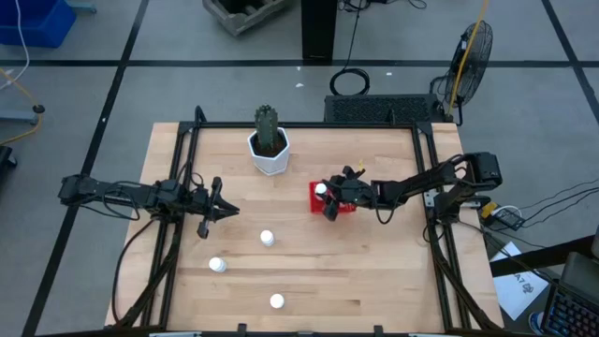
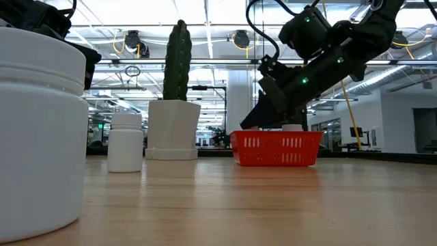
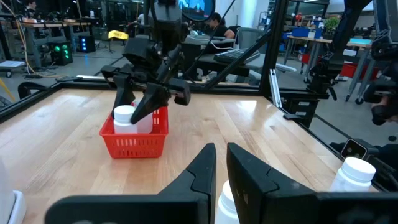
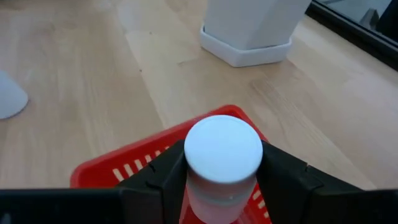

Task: Pick and place pill bottles into a basket
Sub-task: Put the white pill bottle into the red bin

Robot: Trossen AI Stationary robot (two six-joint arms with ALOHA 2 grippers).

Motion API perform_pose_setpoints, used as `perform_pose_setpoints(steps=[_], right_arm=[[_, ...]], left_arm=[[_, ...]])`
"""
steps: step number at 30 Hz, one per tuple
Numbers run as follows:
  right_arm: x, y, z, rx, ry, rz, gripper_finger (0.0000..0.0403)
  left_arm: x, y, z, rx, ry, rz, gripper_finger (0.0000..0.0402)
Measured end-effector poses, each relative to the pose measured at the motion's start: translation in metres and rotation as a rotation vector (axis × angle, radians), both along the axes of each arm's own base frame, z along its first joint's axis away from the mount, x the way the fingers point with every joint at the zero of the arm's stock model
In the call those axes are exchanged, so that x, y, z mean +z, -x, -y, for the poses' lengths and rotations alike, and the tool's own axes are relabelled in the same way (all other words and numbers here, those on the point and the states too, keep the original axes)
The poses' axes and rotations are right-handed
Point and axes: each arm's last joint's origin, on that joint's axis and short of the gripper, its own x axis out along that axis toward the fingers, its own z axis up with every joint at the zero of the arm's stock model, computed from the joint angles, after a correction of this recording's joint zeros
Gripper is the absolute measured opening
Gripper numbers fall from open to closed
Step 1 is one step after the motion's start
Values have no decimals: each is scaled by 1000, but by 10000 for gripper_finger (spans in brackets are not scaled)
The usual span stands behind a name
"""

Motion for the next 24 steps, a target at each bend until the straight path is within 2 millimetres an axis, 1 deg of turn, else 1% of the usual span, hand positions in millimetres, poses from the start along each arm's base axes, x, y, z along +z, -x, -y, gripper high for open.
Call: perform_pose_setpoints(steps=[9,16,24], right_arm=[[0,0,0,9,-5,4,168],[0,-1,-2,53,-32,3,179],[-1,0,-2,51,-35,-6,180]], left_arm=[[0,0,0,0,0,0,47],[0,0,0,0,0,0,47],[0,0,0,0,0,0,47]])
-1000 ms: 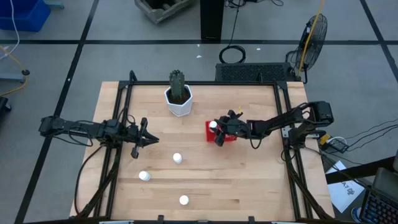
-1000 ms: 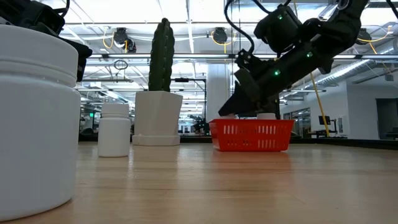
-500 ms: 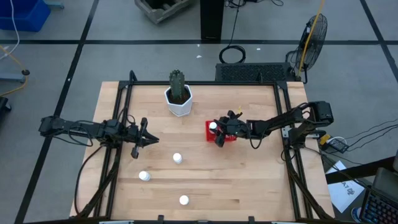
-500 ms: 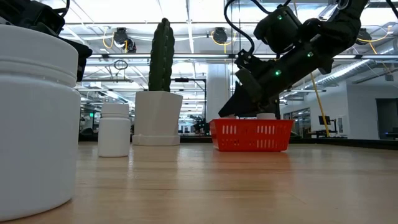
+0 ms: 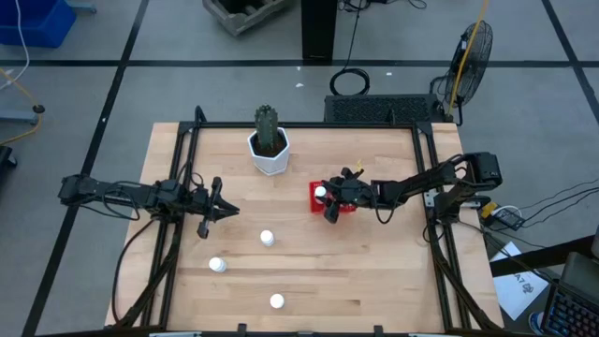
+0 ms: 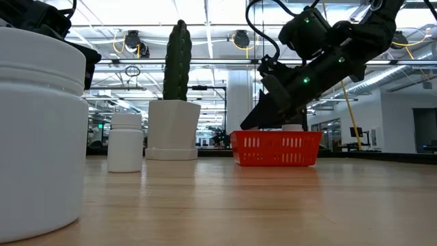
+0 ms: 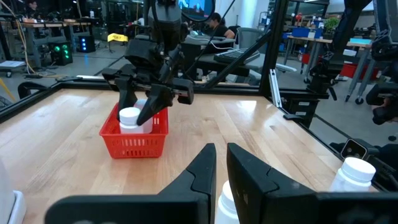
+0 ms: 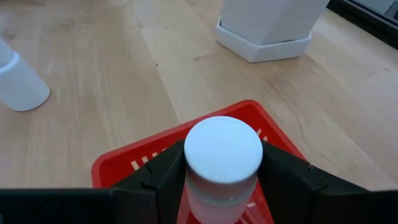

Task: Pick and place pill bottles into a basket
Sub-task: Put the white pill bottle into the red bin

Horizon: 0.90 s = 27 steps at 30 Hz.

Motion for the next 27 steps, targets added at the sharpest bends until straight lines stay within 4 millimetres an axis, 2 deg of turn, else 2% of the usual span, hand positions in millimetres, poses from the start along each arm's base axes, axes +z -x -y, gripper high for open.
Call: perform_pose_setpoints(steps=[22,27], right_arm=[[0,0,0,1,3,-1,182],[0,0,0,1,3,-2,209]], left_arm=[[0,0,0,0,0,0,47],[0,0,0,0,0,0,47]])
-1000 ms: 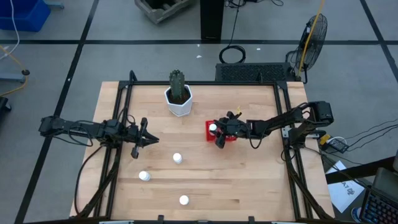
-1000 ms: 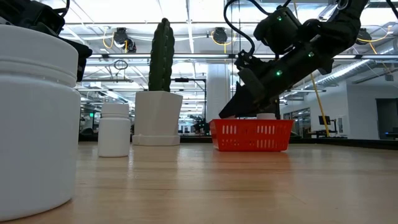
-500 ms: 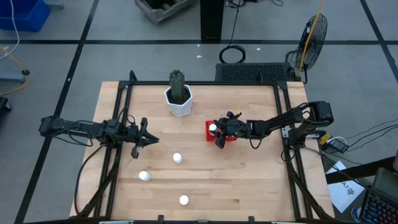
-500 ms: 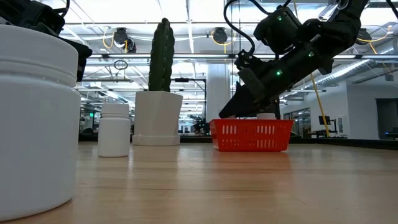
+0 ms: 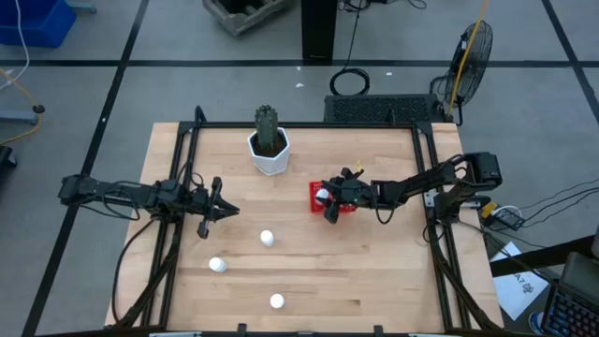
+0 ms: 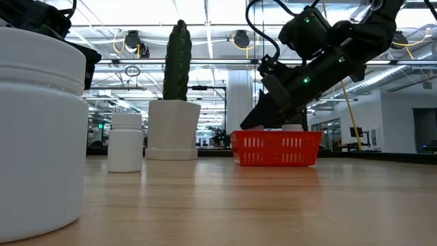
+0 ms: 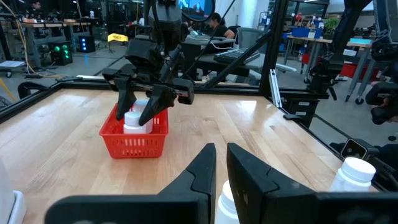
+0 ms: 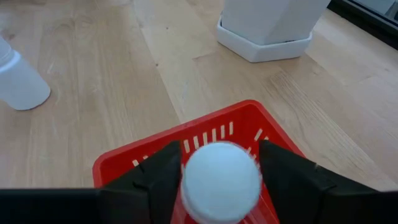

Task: Pick and place pill bottles into a basket
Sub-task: Put the white pill bottle into the red bin

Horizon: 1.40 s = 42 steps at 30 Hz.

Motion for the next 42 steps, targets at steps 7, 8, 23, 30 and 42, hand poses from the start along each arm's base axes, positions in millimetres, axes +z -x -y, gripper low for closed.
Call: perform_pose_setpoints(steps=[7,8,23,30,42], right_arm=[[1,0,0,4,8,7,256],[1,-1,0,6,12,10,259],[51,9,-29,212,11,198,199],[73,33,-71,365,-21,178,27],[90,61,-122,575,-55,266,16]], left_arm=[[0,0,0,0,0,0,47],[0,0,0,0,0,0,47],[0,0,0,0,0,-1,47],[0,0,0,0,0,1,47],[0,0,0,0,0,0,47]])
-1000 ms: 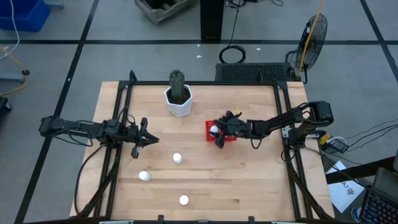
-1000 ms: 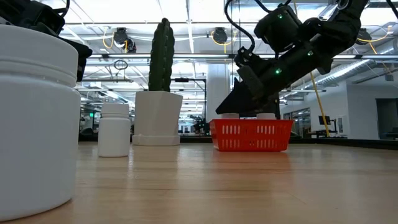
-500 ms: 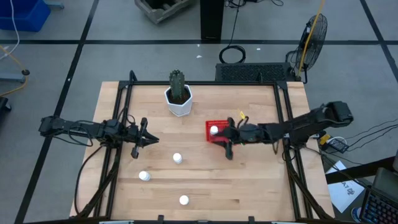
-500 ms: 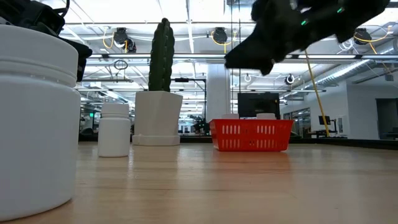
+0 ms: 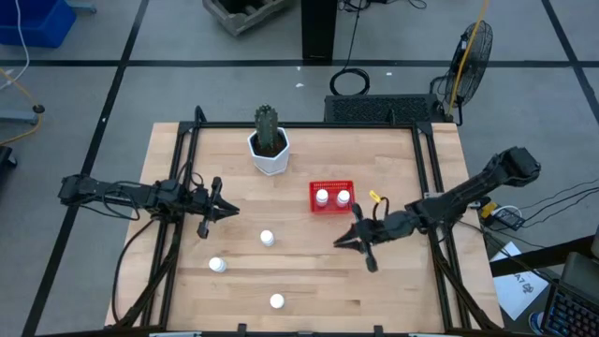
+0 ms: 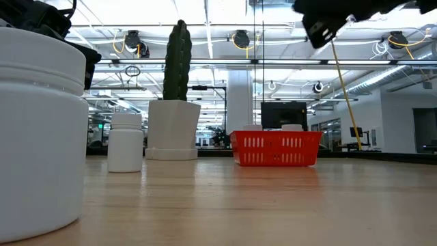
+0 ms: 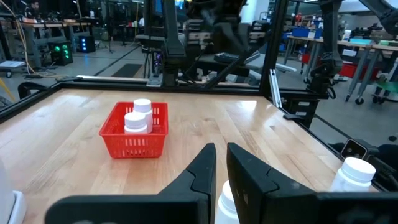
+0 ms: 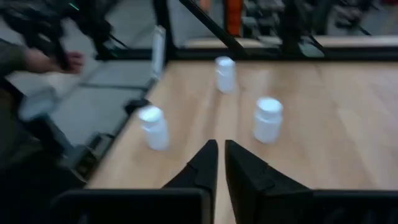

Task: Pick and place pill bottles into a basket
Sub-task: Put the white pill bottle into the red bin

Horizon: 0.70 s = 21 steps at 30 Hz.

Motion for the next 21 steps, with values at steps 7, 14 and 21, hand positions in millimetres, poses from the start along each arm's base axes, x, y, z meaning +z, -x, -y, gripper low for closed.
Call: perform_pose_setpoints(steps=[7,14,21], right_arm=[[-6,43,4,49,-85,214,5],[-43,93,31,51,-149,387,4],[-38,107,39,44,-185,566,3]], left_arm=[[0,0,0,0,0,2,47],[7,0,0,12,71,57,47],[15,0,-1,46,134,140,47]])
